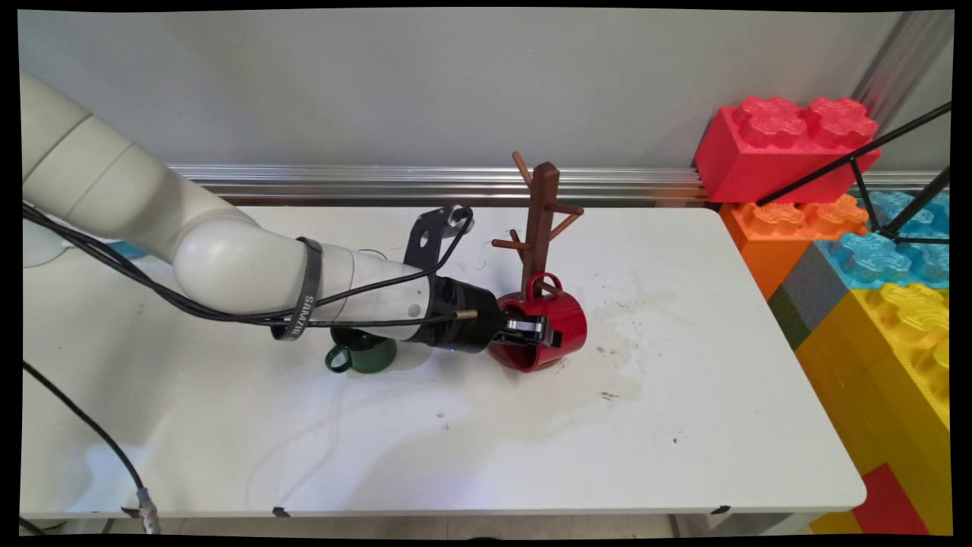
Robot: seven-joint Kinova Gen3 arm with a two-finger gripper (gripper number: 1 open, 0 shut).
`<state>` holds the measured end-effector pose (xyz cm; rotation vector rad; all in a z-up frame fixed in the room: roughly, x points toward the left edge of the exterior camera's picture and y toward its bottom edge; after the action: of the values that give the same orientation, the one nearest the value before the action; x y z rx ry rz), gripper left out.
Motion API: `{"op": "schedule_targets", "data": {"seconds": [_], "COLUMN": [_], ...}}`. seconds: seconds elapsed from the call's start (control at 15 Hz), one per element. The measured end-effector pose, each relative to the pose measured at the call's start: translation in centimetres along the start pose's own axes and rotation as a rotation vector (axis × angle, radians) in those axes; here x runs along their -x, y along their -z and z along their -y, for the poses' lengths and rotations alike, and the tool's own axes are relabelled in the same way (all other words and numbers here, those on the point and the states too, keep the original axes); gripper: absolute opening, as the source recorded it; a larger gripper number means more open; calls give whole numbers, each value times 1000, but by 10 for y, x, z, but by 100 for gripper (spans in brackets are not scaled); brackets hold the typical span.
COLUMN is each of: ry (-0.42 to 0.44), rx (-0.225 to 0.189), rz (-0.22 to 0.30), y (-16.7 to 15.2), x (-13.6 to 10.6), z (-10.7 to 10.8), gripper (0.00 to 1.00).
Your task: Place the picked object on the table
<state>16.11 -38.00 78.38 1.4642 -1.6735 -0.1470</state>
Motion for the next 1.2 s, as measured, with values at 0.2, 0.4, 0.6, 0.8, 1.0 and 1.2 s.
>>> {"op": "schedule_targets", "data": {"seconds": [0.2,0.4,0.6,0.8,1.0,1.2], "ry": [-9,-17,-28,-41,-50,-61], "rx": [17,33,54,77,97,122], "rz": [10,18,26,33,37,49], "y": [1,2,3,4,5,9], "x": [1,2,3,3,3,5], "z": [-2,-4,-8,-13,-18,-25], "gripper": [0,0,0,0,0,0]}}
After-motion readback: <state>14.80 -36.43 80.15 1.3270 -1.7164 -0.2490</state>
